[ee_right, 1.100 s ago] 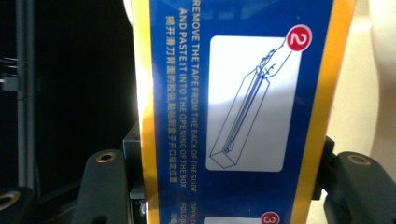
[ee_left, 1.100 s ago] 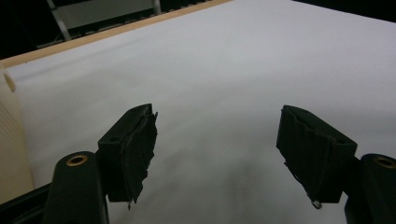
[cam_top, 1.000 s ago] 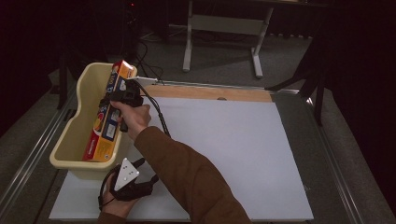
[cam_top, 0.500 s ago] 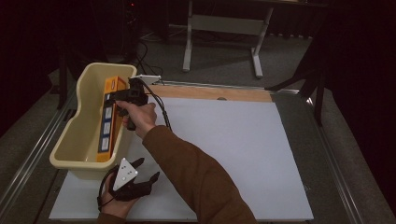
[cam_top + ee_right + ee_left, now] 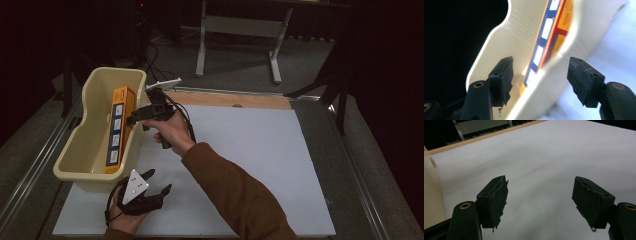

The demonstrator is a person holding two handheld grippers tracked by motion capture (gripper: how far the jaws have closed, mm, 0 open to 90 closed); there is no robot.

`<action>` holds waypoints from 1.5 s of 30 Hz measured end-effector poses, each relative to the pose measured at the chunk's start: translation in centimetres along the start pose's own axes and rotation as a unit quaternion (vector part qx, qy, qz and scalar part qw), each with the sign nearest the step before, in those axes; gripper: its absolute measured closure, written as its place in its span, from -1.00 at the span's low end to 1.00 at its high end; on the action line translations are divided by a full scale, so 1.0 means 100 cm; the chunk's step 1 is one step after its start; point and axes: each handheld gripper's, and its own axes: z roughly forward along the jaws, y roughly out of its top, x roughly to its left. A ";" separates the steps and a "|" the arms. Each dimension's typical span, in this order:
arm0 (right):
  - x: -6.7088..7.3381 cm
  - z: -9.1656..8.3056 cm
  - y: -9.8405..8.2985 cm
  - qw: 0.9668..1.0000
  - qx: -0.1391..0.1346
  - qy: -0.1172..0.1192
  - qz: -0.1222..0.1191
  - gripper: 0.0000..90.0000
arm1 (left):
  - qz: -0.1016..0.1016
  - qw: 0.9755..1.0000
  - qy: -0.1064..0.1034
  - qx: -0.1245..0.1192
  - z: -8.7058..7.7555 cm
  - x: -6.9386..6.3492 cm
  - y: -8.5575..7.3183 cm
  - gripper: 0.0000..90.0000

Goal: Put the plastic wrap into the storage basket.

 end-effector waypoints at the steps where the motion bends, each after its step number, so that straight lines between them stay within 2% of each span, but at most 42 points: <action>1: -0.003 -0.005 -0.003 1.000 -0.003 -0.005 -0.005 -0.21 | -0.001 1.000 -0.001 0.000 0.000 0.000 0.000 -0.37; 5: -0.021 -0.027 -0.016 0.999 -0.010 -0.028 -0.020 -0.27 | 0.000 1.000 -0.005 0.002 0.002 -0.002 0.000 -0.37; 10: -0.046 -0.055 -0.036 0.995 -0.023 -0.063 -0.073 -0.37 | 0.003 1.000 -0.004 0.004 0.003 -0.002 0.001 -0.38; 13: -0.061 -0.073 -0.052 0.993 -0.042 -0.050 -0.102 -0.49 | 0.001 1.000 -0.004 0.004 0.004 -0.002 0.001 -0.38; 16: -0.075 -0.087 -0.069 0.989 -0.060 -0.060 -0.124 -0.50 | -0.001 1.000 -0.005 0.007 0.005 -0.002 0.001 -0.38; 17: -0.075 -0.087 -0.069 0.989 -0.060 -0.060 -0.124 -0.50 | -0.001 1.000 -0.005 0.007 0.005 -0.002 0.001 -0.38; 18: -0.080 -0.091 -0.075 0.987 -0.067 -0.064 -0.129 -0.50 | -0.001 1.000 -0.005 0.007 0.005 -0.002 0.001 -0.38; 20: -0.093 -0.102 -0.094 0.983 -0.082 -0.087 -0.140 -0.50 | -0.002 1.000 -0.006 0.007 0.007 -0.003 0.001 -0.38; 23: -0.102 -0.111 -0.116 0.973 -0.098 -0.120 -0.172 -0.49 | -0.007 1.000 -0.010 0.009 0.009 -0.002 0.001 -0.38; 24: -0.102 -0.111 -0.116 0.973 -0.098 -0.120 -0.172 -0.49 | -0.007 1.000 -0.010 0.009 0.009 -0.002 0.001 -0.38; 25: -0.105 -0.114 -0.124 0.970 -0.100 -0.126 -0.184 -0.49 | -0.008 1.000 -0.011 0.009 0.010 -0.002 0.002 -0.38; 27: -0.116 -0.123 -0.147 0.954 -0.119 -0.142 -0.234 -0.48 | -0.009 1.000 -0.011 0.012 0.010 -0.001 0.002 -0.38; 28: -0.119 -0.125 -0.153 0.949 -0.125 -0.149 -0.248 -0.48 | -0.011 1.000 -0.010 0.012 0.011 -0.001 0.001 -0.38; 31: -0.131 -0.136 -0.177 0.928 -0.137 -0.172 -0.300 -0.40 | -0.012 1.000 -0.008 0.012 0.011 -0.001 0.001 -0.38; 32: -0.135 -0.139 -0.183 0.925 -0.138 -0.173 -0.309 -0.39 | -0.013 1.000 -0.007 0.013 0.011 0.000 0.001 -0.38; 33: -0.140 -0.143 -0.192 0.920 -0.142 -0.177 -0.319 -0.39 | -0.013 1.000 -0.006 0.013 0.011 0.000 0.001 -0.38; 36: -0.152 -0.154 -0.211 0.913 -0.162 -0.187 -0.325 -0.39 | -0.016 1.000 -0.003 0.015 0.011 0.000 0.001 -0.38; 38: -0.160 -0.163 -0.224 0.912 -0.190 -0.190 -0.310 -0.35 | -0.017 1.000 -0.002 0.015 0.011 0.001 0.001 -0.38; 40: -0.168 -0.170 -0.235 0.914 -0.209 -0.191 -0.291 -0.32 | -0.018 1.000 0.000 0.018 0.011 0.002 0.000 -0.38; 41: -0.175 -0.174 -0.245 0.917 -0.220 -0.189 -0.275 -0.31 | -0.018 1.000 0.000 0.018 0.011 0.002 0.000 -0.38; 43: -0.183 -0.179 -0.255 0.919 -0.222 -0.193 -0.264 -0.31 | -0.018 1.000 0.000 0.019 0.011 0.002 0.000 -0.38; 45: -0.190 -0.184 -0.266 0.919 -0.222 -0.198 -0.258 -0.31 | -0.019 1.000 0.002 0.020 0.012 0.001 0.000 -0.38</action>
